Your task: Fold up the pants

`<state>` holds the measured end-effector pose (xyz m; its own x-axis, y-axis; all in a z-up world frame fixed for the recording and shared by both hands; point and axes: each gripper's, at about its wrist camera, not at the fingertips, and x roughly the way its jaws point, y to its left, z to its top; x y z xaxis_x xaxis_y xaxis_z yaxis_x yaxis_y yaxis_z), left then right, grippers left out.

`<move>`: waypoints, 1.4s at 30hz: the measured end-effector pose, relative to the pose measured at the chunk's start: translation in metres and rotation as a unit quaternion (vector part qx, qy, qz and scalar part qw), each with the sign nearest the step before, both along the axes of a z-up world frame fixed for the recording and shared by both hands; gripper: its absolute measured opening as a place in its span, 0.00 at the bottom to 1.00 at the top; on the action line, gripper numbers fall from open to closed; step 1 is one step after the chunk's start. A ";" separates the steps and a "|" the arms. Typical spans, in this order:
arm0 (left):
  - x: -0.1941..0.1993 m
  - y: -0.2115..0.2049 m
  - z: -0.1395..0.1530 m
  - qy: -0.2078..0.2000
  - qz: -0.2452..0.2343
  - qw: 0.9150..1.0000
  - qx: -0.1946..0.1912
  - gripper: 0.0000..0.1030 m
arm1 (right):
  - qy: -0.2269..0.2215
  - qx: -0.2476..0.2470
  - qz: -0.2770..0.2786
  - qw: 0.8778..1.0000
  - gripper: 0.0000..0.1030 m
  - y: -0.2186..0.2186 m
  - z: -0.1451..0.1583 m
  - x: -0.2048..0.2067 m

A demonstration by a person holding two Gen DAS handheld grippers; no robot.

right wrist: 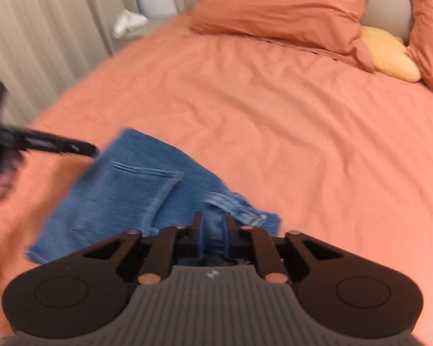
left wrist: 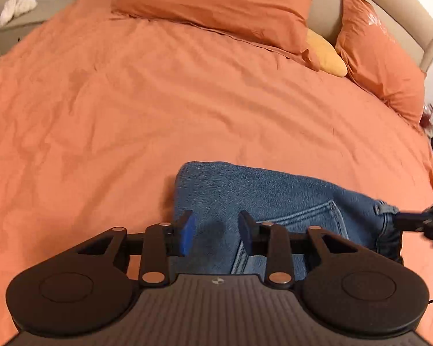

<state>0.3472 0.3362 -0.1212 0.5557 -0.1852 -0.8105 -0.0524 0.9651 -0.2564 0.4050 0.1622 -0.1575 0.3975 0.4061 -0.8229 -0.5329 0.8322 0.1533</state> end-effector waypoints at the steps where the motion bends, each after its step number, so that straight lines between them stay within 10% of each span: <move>1: 0.003 -0.001 -0.006 0.003 0.002 1.000 0.001 0.31 | -0.001 -0.011 -0.007 1.000 0.00 0.001 -0.008 0.005; 12: 0.013 -0.006 -0.026 0.041 0.017 0.999 0.023 0.31 | 0.006 -0.043 -0.049 0.998 0.00 0.000 -0.038 0.025; 19: -0.054 -0.034 0.013 0.000 -0.027 0.997 0.074 0.31 | -0.049 -0.007 -0.012 0.999 0.02 -0.009 0.015 -0.063; 25: -0.109 -0.043 0.004 0.020 -0.030 0.994 0.099 0.31 | -0.051 -0.006 0.007 0.999 0.02 -0.004 -0.001 -0.125; 35: -0.122 -0.046 -0.032 0.031 0.002 0.995 0.096 0.31 | -0.021 0.015 -0.046 0.999 0.01 -0.008 -0.051 -0.132; 42: -0.128 -0.051 -0.001 0.030 0.020 0.994 0.100 0.30 | -0.037 0.015 -0.055 0.998 0.03 -0.009 -0.014 -0.135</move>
<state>0.2196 0.2856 -0.1226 0.5098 0.0047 -0.8603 -0.1016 0.9933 -0.0548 0.2696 0.1527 -0.1711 0.4991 0.3815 -0.7781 -0.4501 0.8814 0.1434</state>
